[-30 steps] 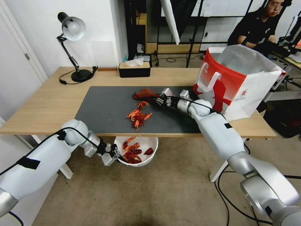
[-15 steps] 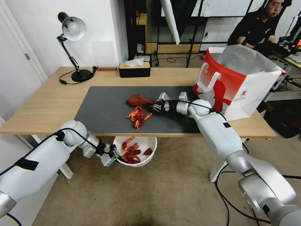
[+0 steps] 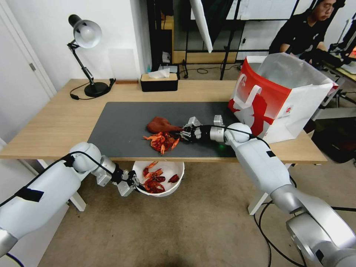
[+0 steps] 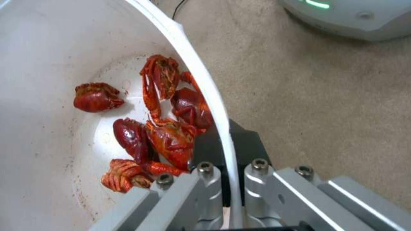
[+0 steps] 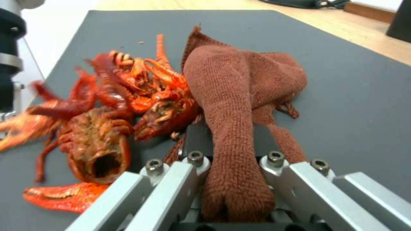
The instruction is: Sweep shrimp from table into container with towel, then put container into takeout bag.
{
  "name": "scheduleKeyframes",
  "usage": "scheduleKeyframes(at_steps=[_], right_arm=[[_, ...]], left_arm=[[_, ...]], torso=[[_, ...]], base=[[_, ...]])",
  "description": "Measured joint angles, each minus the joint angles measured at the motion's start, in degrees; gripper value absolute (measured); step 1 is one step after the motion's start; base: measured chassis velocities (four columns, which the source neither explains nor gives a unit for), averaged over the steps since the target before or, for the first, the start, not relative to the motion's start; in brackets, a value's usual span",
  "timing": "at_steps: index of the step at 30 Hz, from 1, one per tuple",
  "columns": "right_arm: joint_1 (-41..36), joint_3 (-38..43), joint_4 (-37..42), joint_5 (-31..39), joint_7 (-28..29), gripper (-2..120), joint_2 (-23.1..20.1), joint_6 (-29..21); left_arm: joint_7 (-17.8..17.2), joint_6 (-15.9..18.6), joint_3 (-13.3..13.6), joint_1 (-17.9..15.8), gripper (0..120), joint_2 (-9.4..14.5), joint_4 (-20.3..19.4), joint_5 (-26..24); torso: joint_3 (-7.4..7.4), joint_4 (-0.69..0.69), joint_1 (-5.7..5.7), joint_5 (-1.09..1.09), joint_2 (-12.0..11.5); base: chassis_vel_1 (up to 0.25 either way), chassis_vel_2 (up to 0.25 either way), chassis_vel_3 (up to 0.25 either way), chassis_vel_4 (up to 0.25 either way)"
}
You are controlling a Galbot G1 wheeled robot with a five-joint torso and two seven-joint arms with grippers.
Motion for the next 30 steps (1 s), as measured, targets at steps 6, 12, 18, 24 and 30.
scheduleKeyframes(at_steps=[6,12,18,24,30], right_arm=[[-0.9,-0.2,1.1,0.6,-0.8,6,-0.3,0.0],[-1.5,-0.6,2.2,0.9,-1.3,6,-0.3,-0.3],[-2.1,-1.3,3.6,1.2,-1.3,6,-0.3,-0.7],[-2.4,-1.7,4.1,1.2,-1.3,6,-0.3,-1.0],[-2.4,-2.0,4.2,1.2,-1.2,6,-0.1,-1.2]], left_arm=[[0.0,0.0,-0.1,0.0,0,0.2,0.0,-0.1],[0.0,0.0,-0.2,-0.1,0,0.5,-0.1,-0.2],[0.1,0.1,-0.4,0.0,0,0.6,-0.2,-0.4],[0.1,0.4,-0.5,0.4,0,0.7,-0.2,-1.2],[0.0,1.2,-0.2,0.6,0,0.5,-0.6,-2.1]], torso=[[0.00,0.00,0.00,0.00,0.0],[0.00,0.00,0.00,0.00,0.0],[0.00,0.00,0.00,0.00,0.0],[0.00,0.00,0.00,0.00,0.0],[0.00,0.00,0.00,0.00,0.0]], base=[[0.000,0.000,0.000,0.000],[0.000,0.000,0.000,0.000],[0.000,0.000,0.000,0.000],[0.000,0.000,0.000,0.000],[0.000,0.000,0.000,0.000]])
